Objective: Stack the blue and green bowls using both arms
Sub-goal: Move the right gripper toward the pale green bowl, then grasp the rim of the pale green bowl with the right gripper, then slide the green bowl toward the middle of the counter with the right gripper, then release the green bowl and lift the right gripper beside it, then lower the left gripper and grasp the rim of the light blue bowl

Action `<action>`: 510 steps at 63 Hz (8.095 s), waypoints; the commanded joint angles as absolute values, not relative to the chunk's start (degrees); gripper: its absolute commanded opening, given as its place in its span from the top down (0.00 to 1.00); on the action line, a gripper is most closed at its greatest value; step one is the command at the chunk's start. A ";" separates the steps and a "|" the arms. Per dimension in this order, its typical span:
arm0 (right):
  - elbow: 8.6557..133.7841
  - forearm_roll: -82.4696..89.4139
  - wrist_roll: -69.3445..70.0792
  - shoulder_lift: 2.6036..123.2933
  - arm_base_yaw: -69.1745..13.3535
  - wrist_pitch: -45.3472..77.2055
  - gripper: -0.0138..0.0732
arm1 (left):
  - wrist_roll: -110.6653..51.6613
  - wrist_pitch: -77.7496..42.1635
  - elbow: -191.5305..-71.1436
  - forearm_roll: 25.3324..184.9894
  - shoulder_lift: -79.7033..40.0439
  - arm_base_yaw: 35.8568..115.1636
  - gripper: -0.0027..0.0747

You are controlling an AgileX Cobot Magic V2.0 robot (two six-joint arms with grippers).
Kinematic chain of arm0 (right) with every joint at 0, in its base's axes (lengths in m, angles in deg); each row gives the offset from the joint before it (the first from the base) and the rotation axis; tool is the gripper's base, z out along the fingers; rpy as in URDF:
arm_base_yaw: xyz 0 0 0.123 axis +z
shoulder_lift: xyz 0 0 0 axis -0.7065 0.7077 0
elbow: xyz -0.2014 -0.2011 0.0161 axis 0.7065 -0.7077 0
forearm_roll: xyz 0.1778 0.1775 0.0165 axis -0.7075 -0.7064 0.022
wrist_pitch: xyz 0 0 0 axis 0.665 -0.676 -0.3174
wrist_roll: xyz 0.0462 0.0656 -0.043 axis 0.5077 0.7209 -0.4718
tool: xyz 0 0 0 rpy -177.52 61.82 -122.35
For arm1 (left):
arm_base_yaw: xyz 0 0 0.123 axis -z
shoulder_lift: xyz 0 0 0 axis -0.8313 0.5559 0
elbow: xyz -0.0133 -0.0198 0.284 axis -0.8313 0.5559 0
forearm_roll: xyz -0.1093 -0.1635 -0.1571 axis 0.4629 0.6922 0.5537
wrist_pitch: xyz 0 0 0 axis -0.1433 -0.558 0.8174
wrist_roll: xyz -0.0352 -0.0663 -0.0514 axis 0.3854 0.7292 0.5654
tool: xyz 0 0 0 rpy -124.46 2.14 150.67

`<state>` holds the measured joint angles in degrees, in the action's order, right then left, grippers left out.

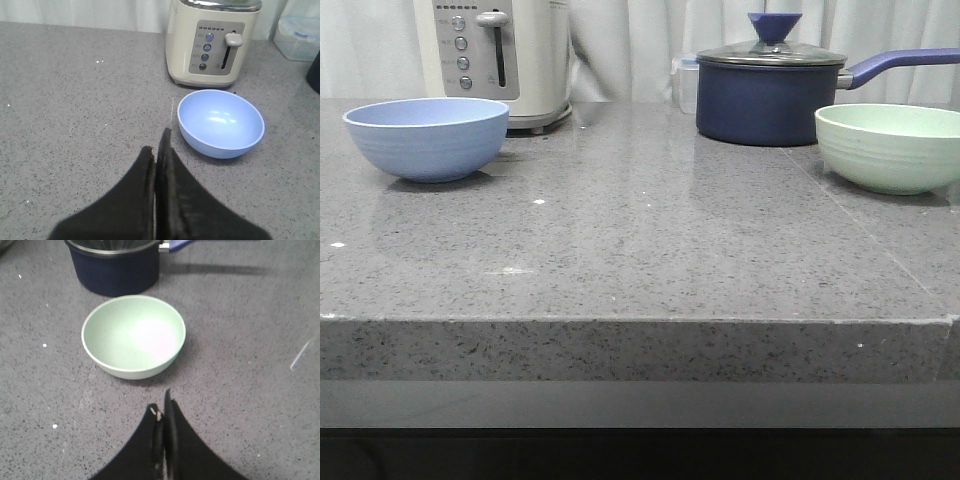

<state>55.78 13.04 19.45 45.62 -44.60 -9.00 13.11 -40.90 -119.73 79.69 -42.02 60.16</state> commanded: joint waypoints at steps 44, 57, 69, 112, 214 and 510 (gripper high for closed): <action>63.06 13.78 19.15 57.31 -44.95 -9.66 0.27 | 12.85 -33.71 -121.13 78.99 -37.26 65.91 0.35; 72.56 12.90 20.20 65.63 -45.93 -16.34 0.27 | 12.85 -33.81 -121.13 78.36 -37.26 71.92 0.35; 81.68 6.39 19.04 74.77 -52.33 -22.42 0.28 | 12.85 -34.87 -121.13 78.36 -37.26 73.83 0.35; 90.54 -7.53 9.20 98.19 -56.26 -20.60 0.29 | 12.85 -35.39 -121.13 78.36 -37.26 73.83 0.35; 103.88 1.09 15.05 106.64 -28.78 -18.74 0.90 | 12.85 -35.63 -121.13 78.36 -37.26 73.83 0.35; 75.04 -29.25 -22.29 93.92 -35.58 -6.95 0.91 | 8.13 -54.94 -161.85 91.52 21.28 61.64 0.35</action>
